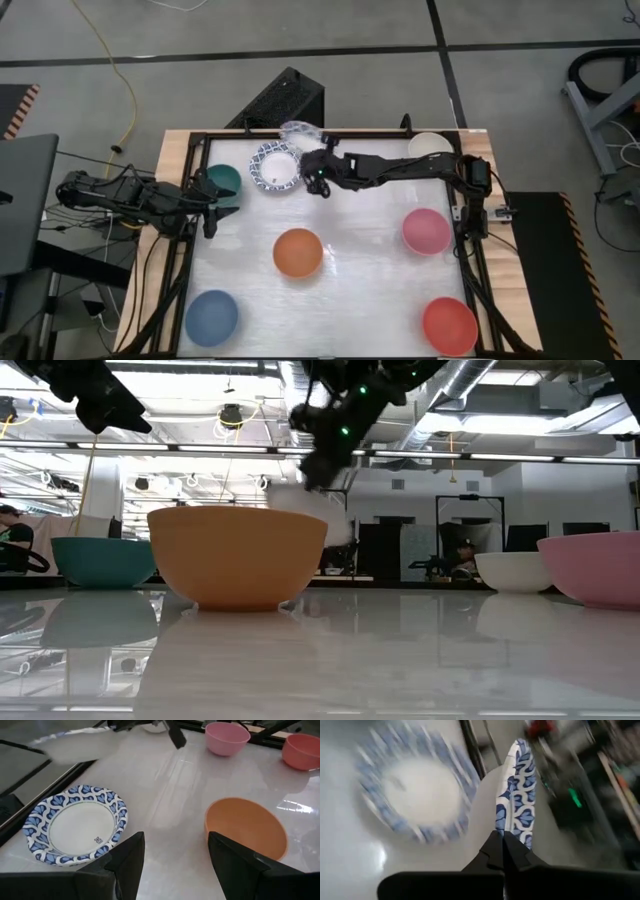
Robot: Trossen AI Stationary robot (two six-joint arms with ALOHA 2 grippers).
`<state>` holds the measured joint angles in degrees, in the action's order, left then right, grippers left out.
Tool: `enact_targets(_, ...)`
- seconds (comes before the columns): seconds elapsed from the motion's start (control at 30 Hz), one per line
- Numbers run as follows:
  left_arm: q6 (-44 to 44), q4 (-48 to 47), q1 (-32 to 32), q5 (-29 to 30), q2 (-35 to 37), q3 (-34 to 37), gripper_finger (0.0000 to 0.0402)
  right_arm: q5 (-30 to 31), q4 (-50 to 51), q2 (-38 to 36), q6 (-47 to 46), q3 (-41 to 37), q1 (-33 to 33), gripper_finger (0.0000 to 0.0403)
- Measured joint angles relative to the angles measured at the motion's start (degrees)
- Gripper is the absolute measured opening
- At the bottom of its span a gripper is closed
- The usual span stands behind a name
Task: Nest bowls inside each other
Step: Stack the right blue patterned bowl on the left blue patterned bowl
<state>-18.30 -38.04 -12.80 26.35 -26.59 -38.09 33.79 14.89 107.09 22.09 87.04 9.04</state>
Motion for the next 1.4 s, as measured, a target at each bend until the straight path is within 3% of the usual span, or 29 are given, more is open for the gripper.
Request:
enact_targets(0.23, 1.33, 0.04, 0.00, 0.05, -0.02, 0.00, 0.0208, -12.92, -8.53, 0.00, 1.78, -0.10, 0.72, 0.0002)
enact_targets(0.53, 2.03, 0.18, 0.02, 1.38, 0.00, 0.00, 0.0208, -14.35, -14.39, 4.81, 8.54, -0.15, 0.96, 0.0001)
enact_targets(0.77, 1.53, 0.04, 0.02, 1.33, 0.00, -0.02, 0.0208, -10.78, -14.91, 7.67, 15.54, -0.23, -1.09, 0.0004)
enact_targets(1.17, 0.35, 0.00, 0.02, -0.66, 0.00, -0.02, 0.0208, -13.20, -13.51, 8.50, 14.38, -0.14, -0.71, 0.0083)
enact_targets(1.4, 0.41, -0.09, 0.02, -0.59, -0.02, -0.02, 0.0208, -18.47, -11.57, 8.52, 12.87, -0.14, -0.35, 0.0142)
